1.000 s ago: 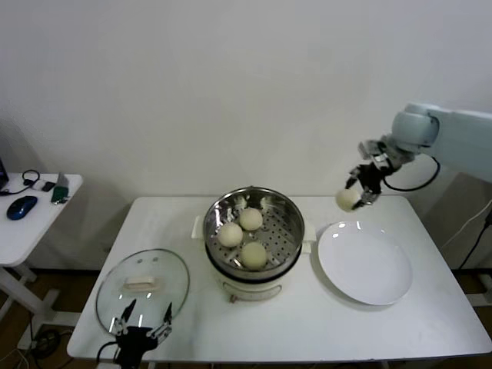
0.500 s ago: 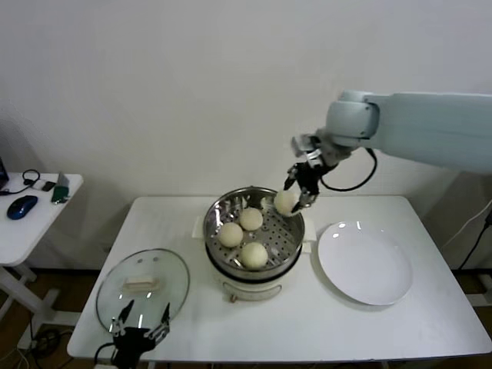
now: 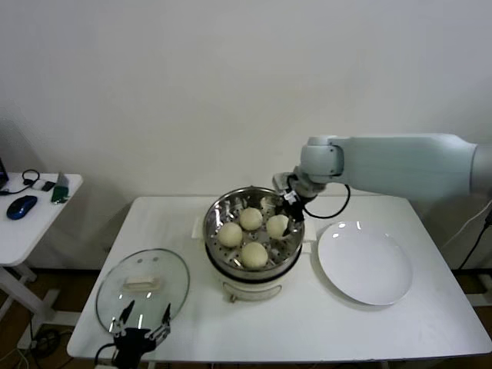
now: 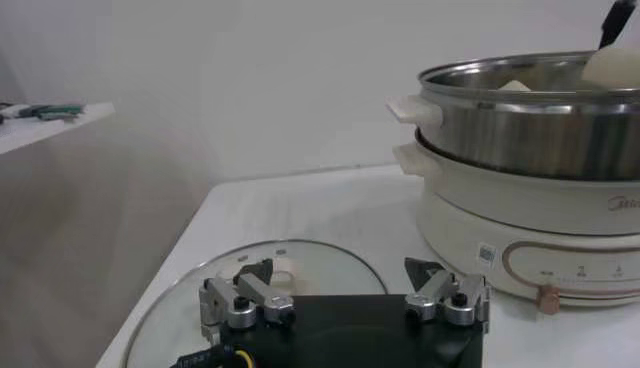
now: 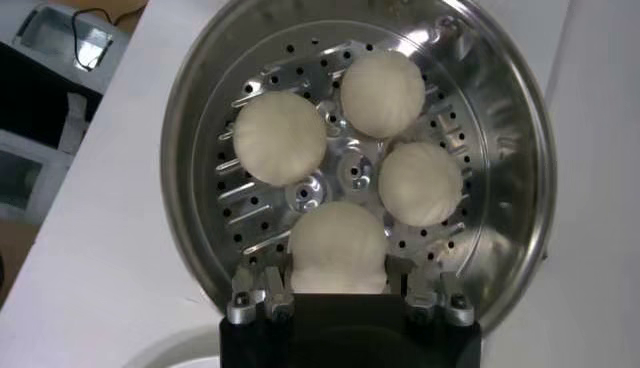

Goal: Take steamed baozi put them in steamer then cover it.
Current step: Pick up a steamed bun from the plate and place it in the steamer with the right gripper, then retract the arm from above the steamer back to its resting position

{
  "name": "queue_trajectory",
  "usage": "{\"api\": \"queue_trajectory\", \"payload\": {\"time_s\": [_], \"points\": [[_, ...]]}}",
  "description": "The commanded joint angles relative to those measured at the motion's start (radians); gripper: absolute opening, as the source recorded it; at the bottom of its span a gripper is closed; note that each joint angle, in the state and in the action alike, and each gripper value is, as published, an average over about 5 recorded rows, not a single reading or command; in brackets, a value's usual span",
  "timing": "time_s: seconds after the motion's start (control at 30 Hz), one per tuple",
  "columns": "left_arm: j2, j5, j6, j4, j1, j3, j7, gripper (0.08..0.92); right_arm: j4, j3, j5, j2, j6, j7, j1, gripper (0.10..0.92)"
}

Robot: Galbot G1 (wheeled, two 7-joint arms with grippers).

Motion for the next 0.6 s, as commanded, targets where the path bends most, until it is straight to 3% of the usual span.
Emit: {"api": "queue_trajectory", "payload": {"time_s": [0.03,0.43,0.6], "points": [[-0.001,0.001,0.0,-0.001,0.002,0.001,-0.001,0.823,-0.065,0.032,-0.061,0.026,-0.003,0.022,-0.096,0.629],[0.002,-0.005,0.007,-0.011,0.001,0.004,-0.004,0.823,-0.09,0.101,0.031,-0.003,0.032,-0.048,-0.062,0.802],[0.003,-0.008,0.012,-0.023,0.0,0.009,-0.004,0.823,-0.1,0.137,0.115,-0.069,0.054,-0.1,0.024,0.822]]}}
